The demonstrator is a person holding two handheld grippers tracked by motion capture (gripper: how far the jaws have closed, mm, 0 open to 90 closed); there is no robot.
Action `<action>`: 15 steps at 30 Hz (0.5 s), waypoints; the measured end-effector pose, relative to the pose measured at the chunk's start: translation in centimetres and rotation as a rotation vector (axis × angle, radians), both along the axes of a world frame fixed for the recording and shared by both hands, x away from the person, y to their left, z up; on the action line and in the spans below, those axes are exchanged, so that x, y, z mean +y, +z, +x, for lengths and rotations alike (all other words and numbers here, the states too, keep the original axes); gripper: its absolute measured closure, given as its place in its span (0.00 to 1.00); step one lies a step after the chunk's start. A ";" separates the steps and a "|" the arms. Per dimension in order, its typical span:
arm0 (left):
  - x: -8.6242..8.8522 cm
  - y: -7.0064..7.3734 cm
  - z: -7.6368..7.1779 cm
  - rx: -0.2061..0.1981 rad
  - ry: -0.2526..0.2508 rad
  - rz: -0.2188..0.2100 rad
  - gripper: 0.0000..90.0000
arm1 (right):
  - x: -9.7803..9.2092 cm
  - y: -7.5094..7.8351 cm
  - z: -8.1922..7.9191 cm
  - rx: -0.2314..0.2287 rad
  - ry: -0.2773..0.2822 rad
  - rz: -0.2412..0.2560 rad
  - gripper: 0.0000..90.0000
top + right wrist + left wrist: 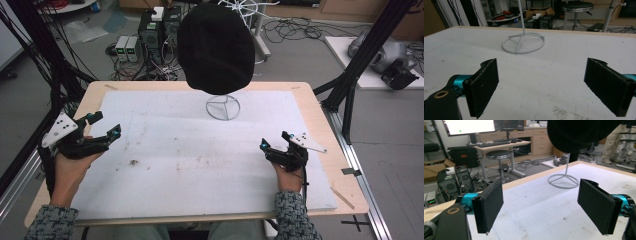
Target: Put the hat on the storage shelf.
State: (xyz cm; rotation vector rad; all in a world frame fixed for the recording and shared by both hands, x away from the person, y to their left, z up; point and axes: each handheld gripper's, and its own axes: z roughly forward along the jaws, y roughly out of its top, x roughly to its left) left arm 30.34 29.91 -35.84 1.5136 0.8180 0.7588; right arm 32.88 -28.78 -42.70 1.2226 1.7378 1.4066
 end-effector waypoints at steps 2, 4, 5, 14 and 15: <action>0.2 -0.5 -0.1 0.011 0.006 -0.004 0.23 | 0.0 0.0 0.0 0.002 -0.001 -0.001 0.13; 0.4 -0.9 -0.2 0.019 0.006 -0.005 0.23 | 0.0 -0.1 0.0 0.003 -0.001 -0.004 0.13; 0.4 -1.0 -0.2 0.023 0.007 -0.006 0.23 | 0.0 -0.1 0.0 0.002 -0.001 -0.006 0.13; 0.0 -2.4 -0.4 0.030 0.003 0.012 0.23 | 0.0 -0.1 0.0 0.009 0.003 -0.005 0.13; 0.0 -2.6 -0.3 0.033 0.004 0.009 0.23 | 0.0 -0.1 0.0 0.008 0.004 -0.007 0.13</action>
